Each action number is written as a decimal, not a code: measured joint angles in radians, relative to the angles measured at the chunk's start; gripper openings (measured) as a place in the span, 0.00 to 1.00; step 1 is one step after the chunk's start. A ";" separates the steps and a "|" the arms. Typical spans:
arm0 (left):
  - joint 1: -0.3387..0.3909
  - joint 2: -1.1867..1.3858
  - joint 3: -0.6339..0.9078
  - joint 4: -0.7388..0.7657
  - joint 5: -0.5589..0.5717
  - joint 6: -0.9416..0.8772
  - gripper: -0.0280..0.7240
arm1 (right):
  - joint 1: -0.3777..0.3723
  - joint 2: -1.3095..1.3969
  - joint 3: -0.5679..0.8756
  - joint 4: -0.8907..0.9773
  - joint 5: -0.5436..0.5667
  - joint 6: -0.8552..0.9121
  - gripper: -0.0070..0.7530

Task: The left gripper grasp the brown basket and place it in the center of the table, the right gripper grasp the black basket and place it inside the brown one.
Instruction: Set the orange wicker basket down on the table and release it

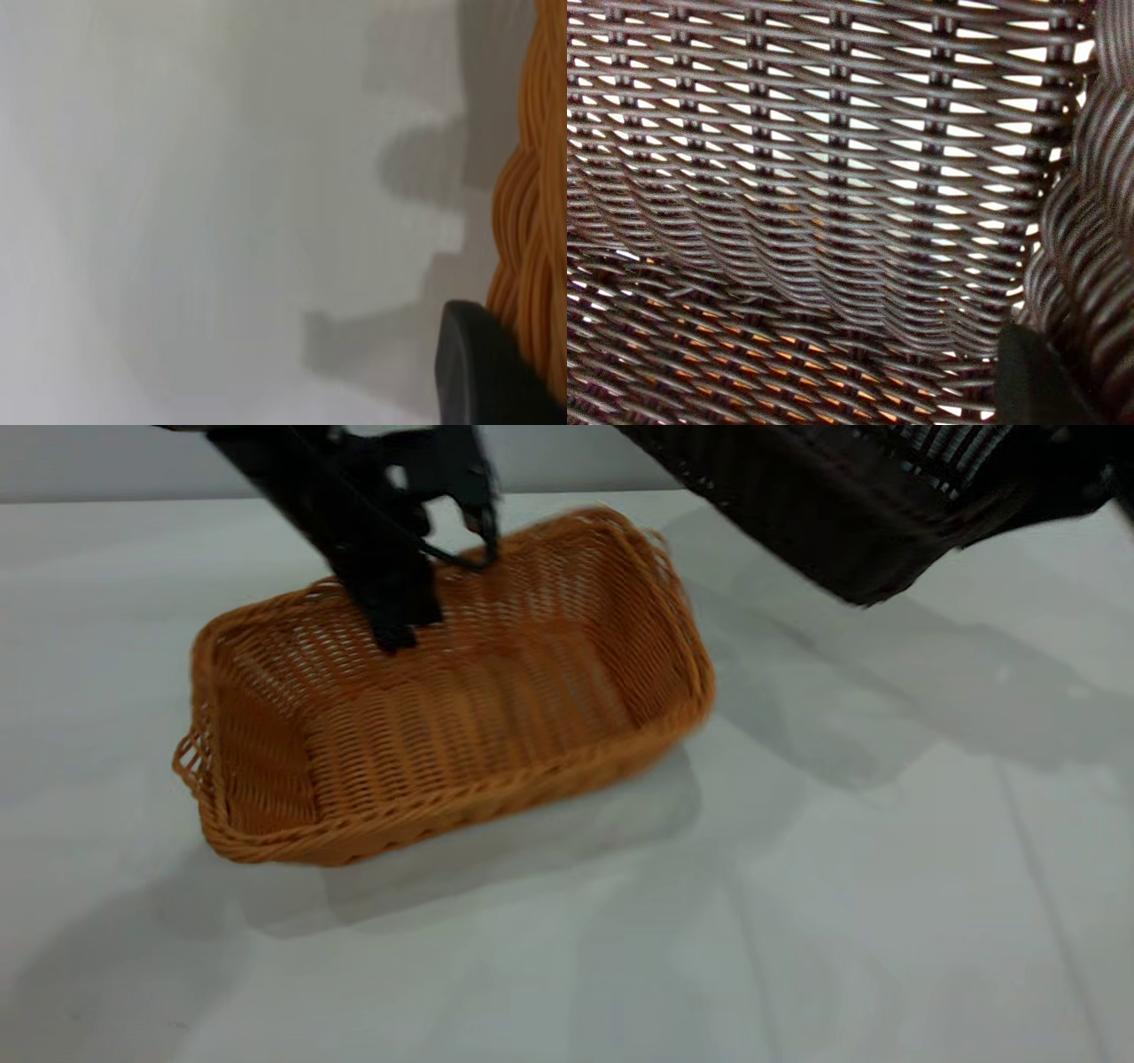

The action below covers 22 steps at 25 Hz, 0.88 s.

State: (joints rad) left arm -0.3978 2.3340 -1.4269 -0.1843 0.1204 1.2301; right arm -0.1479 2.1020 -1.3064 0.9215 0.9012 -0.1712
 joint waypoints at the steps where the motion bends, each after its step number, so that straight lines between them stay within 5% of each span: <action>1: -0.017 0.000 0.000 0.000 -0.004 0.034 0.15 | -0.002 0.000 -0.023 -0.032 0.021 0.012 0.13; 15: -0.086 0.001 0.000 0.027 -0.008 0.102 0.18 | -0.001 0.000 -0.104 -0.079 0.098 0.030 0.13; 22: -0.095 0.010 0.000 0.031 -0.073 0.106 0.51 | -0.001 0.000 -0.105 -0.079 0.102 0.030 0.13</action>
State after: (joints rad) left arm -0.4930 2.3443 -1.4269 -0.1535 0.0473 1.3359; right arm -0.1494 2.1020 -1.4115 0.8430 1.0030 -0.1415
